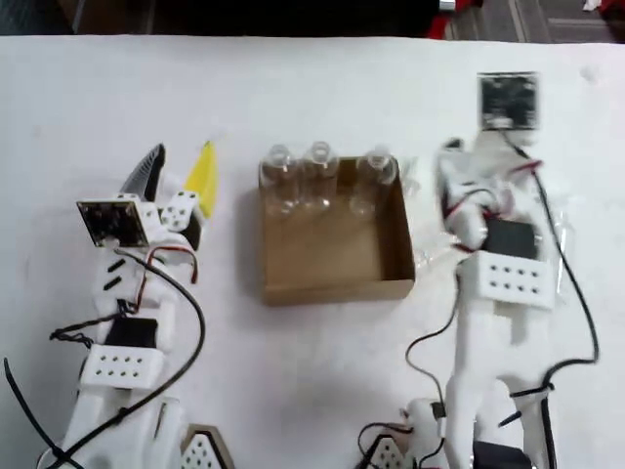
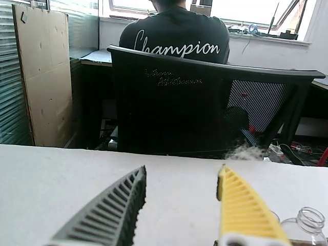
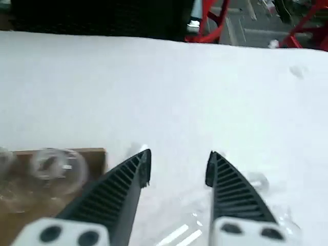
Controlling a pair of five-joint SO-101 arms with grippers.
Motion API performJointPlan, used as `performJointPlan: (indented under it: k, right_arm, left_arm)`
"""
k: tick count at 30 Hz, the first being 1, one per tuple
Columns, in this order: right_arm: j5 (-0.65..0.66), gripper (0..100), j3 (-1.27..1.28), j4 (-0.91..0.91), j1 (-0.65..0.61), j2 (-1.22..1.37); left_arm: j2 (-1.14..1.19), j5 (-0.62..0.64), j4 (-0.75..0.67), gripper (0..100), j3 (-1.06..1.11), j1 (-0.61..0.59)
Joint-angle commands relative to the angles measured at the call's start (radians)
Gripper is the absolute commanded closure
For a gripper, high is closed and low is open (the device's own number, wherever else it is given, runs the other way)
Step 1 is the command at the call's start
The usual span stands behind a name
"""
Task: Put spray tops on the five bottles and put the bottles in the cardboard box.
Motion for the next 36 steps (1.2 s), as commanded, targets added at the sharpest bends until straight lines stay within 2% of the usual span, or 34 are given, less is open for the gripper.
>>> performJointPlan:
  k: [1, 5, 7, 13, 16, 19, 23, 31, 36]
  right_arm:
    - [-0.008, 84.4, -0.052, 0.051, 0.157, -0.030]
    - [-0.020, 84.1, -0.061, 0.047, 0.231, 0.019]
    - [-0.091, 83.9, -0.107, 0.062, 0.254, 0.094]
    - [-0.239, 83.9, -0.405, 0.348, 0.286, 0.404]
    - [-0.250, 83.9, -0.543, 0.479, 0.274, 0.539]
    - [-0.250, 84.1, -0.626, 0.538, 0.260, 0.650]
    - [-0.304, 84.3, -0.651, 0.527, 0.248, 0.734]
    - [-0.443, 84.0, -0.654, 0.381, 0.242, 0.888]
    - [-0.477, 84.0, -0.657, 0.321, 0.242, 0.928]
  left_arm:
    - [-0.033, -0.015, -0.002, 79, -0.046, 0.012]
    - [-0.033, -0.015, -0.002, 79, -0.046, 0.012]
    - [-0.033, -0.015, -0.002, 79, -0.046, 0.012]
    - [-0.033, -0.015, -0.002, 79, -0.043, 0.013]
    - [-0.033, -0.015, -0.002, 79, -0.043, 0.013]
    - [-0.033, -0.015, -0.002, 79, -0.043, 0.013]
    - [-0.033, -0.015, -0.002, 79, -0.043, 0.013]
    - [-0.033, -0.015, -0.002, 79, -0.043, 0.013]
    - [-0.033, -0.015, -0.002, 79, -0.043, 0.025]
